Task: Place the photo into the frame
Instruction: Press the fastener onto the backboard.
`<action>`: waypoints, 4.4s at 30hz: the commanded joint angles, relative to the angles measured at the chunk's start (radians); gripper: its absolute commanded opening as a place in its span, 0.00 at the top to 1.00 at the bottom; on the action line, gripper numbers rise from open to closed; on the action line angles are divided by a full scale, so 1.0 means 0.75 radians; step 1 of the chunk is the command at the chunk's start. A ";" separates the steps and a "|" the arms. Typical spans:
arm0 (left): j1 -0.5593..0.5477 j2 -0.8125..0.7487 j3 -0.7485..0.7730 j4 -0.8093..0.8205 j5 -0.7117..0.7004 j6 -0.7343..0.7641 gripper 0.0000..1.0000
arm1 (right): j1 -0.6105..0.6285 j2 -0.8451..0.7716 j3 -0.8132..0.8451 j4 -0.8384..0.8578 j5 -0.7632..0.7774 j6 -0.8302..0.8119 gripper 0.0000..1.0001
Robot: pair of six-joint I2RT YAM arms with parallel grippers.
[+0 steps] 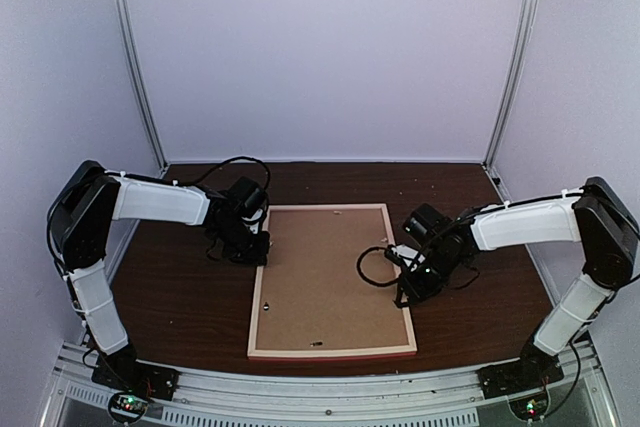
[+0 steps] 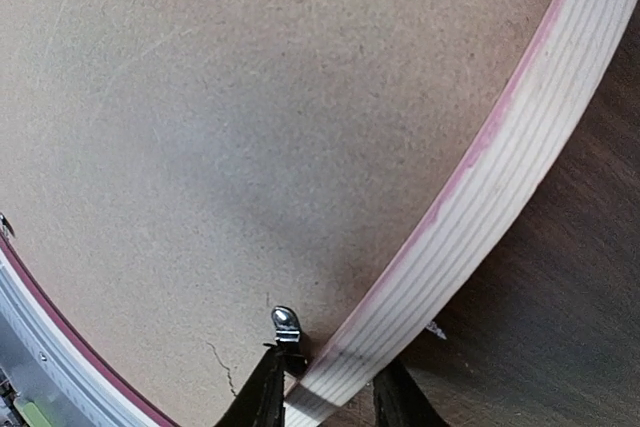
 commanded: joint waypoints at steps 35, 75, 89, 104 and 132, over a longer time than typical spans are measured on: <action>-0.012 -0.008 0.003 0.077 0.053 0.050 0.81 | 0.004 0.137 0.196 -0.265 0.172 0.081 0.62; -0.012 -0.023 -0.029 0.091 0.060 0.040 0.81 | 0.020 0.068 0.053 -0.133 -0.028 0.077 0.54; -0.012 -0.015 -0.020 0.090 0.061 0.042 0.81 | 0.053 0.082 0.048 -0.094 -0.066 0.072 0.51; -0.012 -0.014 -0.005 0.078 0.057 0.048 0.81 | 0.057 0.182 0.096 -0.017 -0.028 0.131 0.52; -0.012 -0.013 -0.019 0.085 0.062 0.048 0.81 | 0.039 0.099 0.039 0.167 -0.002 0.260 0.48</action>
